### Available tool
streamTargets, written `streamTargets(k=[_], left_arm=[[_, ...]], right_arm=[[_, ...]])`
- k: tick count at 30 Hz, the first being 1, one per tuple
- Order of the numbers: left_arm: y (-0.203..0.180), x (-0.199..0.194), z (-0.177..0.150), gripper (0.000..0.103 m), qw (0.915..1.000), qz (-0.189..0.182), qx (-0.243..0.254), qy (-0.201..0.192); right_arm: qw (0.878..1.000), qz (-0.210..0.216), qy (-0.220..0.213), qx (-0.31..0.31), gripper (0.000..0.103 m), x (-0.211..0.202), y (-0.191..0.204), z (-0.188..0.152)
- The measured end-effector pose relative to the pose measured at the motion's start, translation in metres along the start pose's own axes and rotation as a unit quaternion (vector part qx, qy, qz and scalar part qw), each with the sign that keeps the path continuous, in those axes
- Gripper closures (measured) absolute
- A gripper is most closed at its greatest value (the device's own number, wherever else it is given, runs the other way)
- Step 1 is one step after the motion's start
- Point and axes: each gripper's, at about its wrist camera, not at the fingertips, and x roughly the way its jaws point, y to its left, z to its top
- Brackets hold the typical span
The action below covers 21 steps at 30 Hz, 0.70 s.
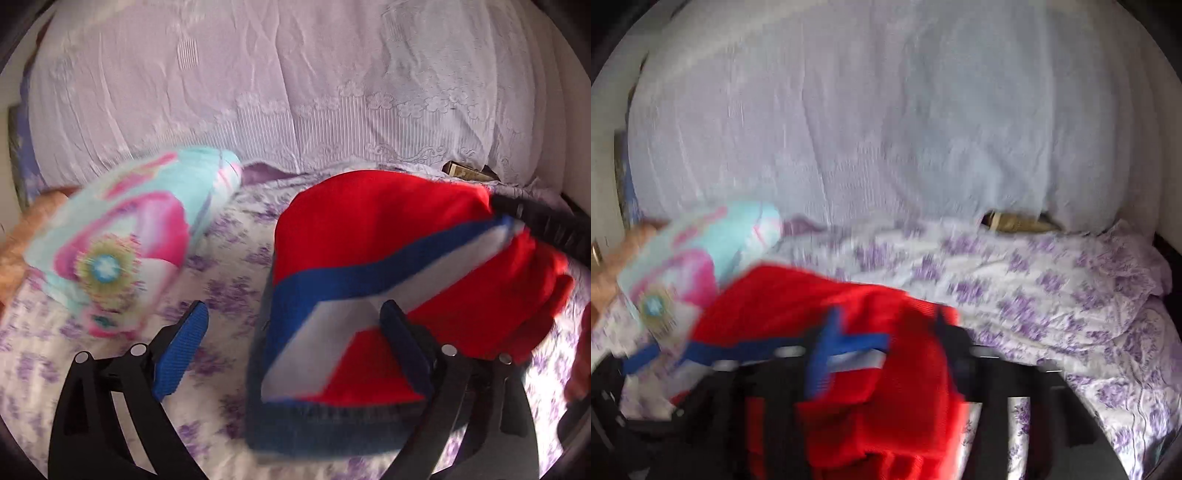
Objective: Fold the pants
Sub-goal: 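Lower the red jacket onto the jeans stack and open the right gripper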
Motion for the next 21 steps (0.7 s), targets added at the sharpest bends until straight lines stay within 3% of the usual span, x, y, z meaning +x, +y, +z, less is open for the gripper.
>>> streamTargets(k=[1, 3, 6, 9, 10, 12, 14, 15, 16, 18, 21], left_arm=[[0.004, -0.014, -0.002, 0.012, 0.9999, -0.002, 0.006, -0.011], [0.016, -0.047, -0.011, 0.010, 0.9989, 0.002, -0.002, -0.047], [0.041, -0.095, -0.039, 0.005, 0.9944, -0.001, -0.040, -0.098], [0.061, -0.115, -0.078, 0.005, 0.9893, -0.004, -0.119, -0.085], [0.065, -0.118, -0.084, 0.005, 0.9874, -0.013, -0.136, -0.080], [0.069, -0.125, -0.082, 0.005, 0.9856, -0.018, -0.151, -0.073], [0.072, -0.139, -0.067, 0.005, 0.9856, -0.008, -0.145, -0.087], [0.071, -0.148, -0.057, 0.005, 0.9856, 0.005, -0.136, -0.101], [0.068, -0.157, -0.048, 0.005, 0.9859, 0.015, -0.124, -0.112], [0.057, -0.170, -0.033, 0.005, 0.9870, 0.018, -0.092, -0.130], [0.043, -0.179, -0.034, 0.005, 0.9872, 0.003, -0.045, -0.153]], right_arm=[[0.999, 0.008, -0.046, 0.024, 0.021, -0.028, -0.004, 0.000], [0.994, 0.041, -0.082, 0.061, 0.013, -0.067, -0.013, -0.008], [0.990, 0.064, -0.078, 0.098, 0.003, -0.109, -0.018, -0.055], [0.993, 0.050, -0.076, 0.078, 0.003, -0.128, -0.006, -0.126], [0.995, 0.024, -0.080, 0.052, 0.003, -0.129, 0.004, -0.139], [0.996, -0.044, -0.045, -0.055, 0.004, -0.127, 0.030, -0.128], [0.978, -0.156, -0.093, -0.099, 0.004, -0.151, 0.048, -0.109], [0.970, -0.176, -0.124, -0.109, 0.004, -0.166, 0.054, -0.100], [0.968, -0.172, -0.143, -0.114, 0.004, -0.180, 0.059, -0.089], [0.976, -0.143, -0.126, -0.105, 0.004, -0.189, 0.062, -0.069], [0.987, -0.093, -0.129, -0.037, 0.004, -0.187, 0.047, -0.071]])
